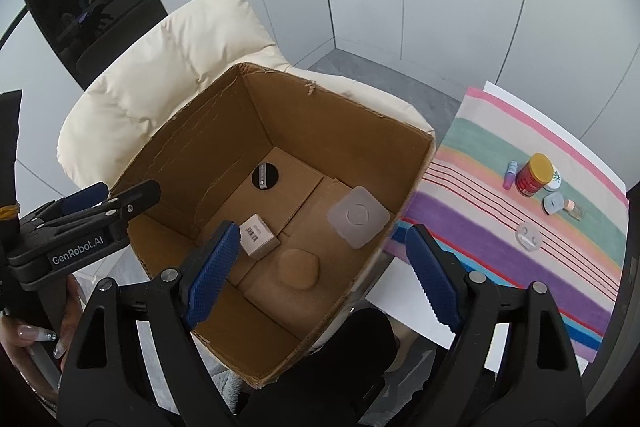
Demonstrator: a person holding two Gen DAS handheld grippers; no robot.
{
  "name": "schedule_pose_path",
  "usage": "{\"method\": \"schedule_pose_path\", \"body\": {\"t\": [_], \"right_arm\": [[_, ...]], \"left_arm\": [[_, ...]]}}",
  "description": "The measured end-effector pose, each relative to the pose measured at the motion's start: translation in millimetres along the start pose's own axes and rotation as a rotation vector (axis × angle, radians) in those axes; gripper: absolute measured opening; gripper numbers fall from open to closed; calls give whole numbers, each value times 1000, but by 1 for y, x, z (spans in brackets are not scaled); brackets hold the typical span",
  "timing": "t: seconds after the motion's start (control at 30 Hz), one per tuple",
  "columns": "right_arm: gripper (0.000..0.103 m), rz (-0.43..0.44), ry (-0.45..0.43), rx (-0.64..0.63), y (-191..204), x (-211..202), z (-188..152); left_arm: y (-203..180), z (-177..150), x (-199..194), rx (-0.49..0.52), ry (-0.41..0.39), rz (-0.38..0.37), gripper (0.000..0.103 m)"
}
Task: Organize objects
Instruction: 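Open the left tool over the box while the right tool releases the sponge inside, then withdraw both tools from the box back toward the striped table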
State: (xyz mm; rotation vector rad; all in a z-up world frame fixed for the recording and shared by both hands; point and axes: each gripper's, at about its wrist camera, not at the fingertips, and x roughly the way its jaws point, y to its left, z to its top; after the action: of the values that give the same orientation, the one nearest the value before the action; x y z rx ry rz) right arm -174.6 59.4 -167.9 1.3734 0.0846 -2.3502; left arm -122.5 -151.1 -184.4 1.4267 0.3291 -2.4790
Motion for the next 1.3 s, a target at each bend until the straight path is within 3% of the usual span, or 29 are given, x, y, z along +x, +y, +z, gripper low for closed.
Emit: {"method": "schedule_pose_path", "body": {"t": [0.33,0.6,0.8,0.97,1.3], "right_arm": [[87,-31,-9,70,-20,-19,-8],[87,-29,-19,79,-25,-43,-20],[87,-21,-15,78,-20,-59,-38],[87,12,-9,66,-8,-75,-64],[87,9,7,48,7,-99,-107]], "left_arm": [[-10,-10,-9,53,5,-23,90],[-15,-25,-38,72,-15,-63,90],[-14,-49,-61,79,11,-140,90],[-14,-72,-87,130,-24,-102,90],[12,-117,-114,94,11,-81,92]]}}
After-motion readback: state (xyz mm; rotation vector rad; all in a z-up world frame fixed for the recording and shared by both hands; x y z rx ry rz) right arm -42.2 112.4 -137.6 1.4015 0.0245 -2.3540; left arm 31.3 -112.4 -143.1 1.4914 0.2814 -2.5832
